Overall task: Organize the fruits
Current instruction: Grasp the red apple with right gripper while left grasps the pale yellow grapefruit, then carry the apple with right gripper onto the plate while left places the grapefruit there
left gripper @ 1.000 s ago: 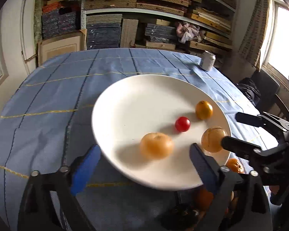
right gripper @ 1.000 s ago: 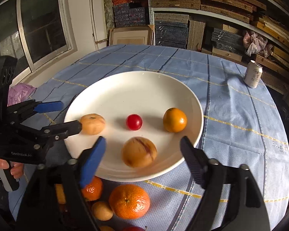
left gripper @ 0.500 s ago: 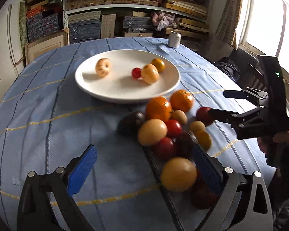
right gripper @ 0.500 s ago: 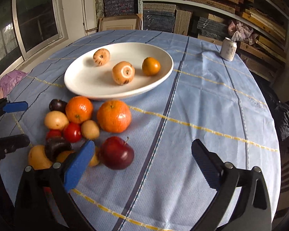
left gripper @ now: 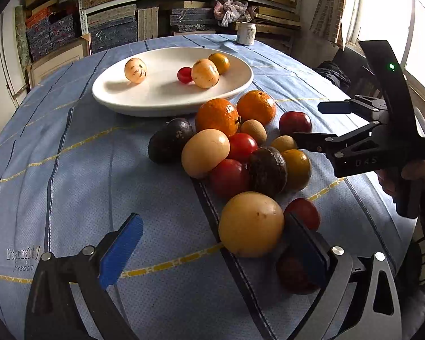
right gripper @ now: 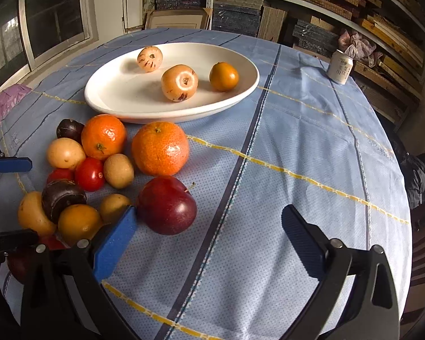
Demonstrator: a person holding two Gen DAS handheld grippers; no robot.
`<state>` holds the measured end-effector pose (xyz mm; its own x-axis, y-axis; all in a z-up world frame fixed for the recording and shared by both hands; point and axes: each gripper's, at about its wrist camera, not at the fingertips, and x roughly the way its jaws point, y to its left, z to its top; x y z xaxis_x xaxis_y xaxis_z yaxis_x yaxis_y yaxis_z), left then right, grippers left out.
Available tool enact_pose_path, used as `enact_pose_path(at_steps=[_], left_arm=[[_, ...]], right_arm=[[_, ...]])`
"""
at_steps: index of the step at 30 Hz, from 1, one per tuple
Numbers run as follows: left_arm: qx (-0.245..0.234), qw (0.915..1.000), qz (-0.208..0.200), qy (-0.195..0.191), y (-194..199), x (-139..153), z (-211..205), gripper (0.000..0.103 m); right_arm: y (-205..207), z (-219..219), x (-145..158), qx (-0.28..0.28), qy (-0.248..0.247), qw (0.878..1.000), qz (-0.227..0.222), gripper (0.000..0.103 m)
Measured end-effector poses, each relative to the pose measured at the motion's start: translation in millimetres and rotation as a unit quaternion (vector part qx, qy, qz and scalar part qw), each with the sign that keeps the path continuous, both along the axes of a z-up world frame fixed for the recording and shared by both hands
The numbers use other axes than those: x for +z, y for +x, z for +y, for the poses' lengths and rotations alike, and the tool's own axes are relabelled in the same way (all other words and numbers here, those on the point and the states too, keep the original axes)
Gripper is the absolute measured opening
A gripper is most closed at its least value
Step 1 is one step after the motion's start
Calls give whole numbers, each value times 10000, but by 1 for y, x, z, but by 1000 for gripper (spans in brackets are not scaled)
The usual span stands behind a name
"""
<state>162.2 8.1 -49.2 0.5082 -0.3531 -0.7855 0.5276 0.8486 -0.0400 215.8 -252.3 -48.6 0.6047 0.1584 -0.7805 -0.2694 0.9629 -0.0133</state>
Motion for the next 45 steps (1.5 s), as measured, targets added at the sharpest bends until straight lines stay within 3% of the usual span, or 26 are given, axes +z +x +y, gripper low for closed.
enact_pose_path(at_steps=[3,4,5,6,8,10,11,15,24,35,41,45], left_arm=[[-26,10000,-82,-30,3,-1,-1,100],[4,9999,-151,-67,4,0,-1,99],[81,9997,-200,-124,7,-1,-1,94],[72,9997,-120,-224,10,-2,-1,88],[-86,9979,168,-623,16,-3,-1,63],[-244,9965,151,-787,10,-2,-2,47],[-237,9966,73,-780,5,-2,-3,45],[-102,9951,154,-975,-2,-3,4,45],[12,9953,185,-950,-15,-1,15,45],[-213,9932,-47,-1148,-9,25,23,45],[-18,9897,-294,-1402,22,45,22,45],[198,9908,-425,-1267,62,59,14,45]], right_arm=[[5,6,-4,46,-83,9999,-33,95],[6,7,-5,77,-19,10000,-18,90],[7,8,-7,153,106,9998,51,77],[8,8,-7,193,217,9995,77,72],[6,10,-5,277,276,9992,79,60],[1,14,-3,324,282,9990,82,44],[-2,16,-2,331,268,9990,94,40],[-15,20,-2,251,183,9995,57,40],[-35,10,2,46,314,9995,91,40],[-40,-1,38,-83,512,9979,-387,39],[-24,-3,63,-33,638,9961,-603,39],[-4,9,77,202,541,9955,-748,40]])
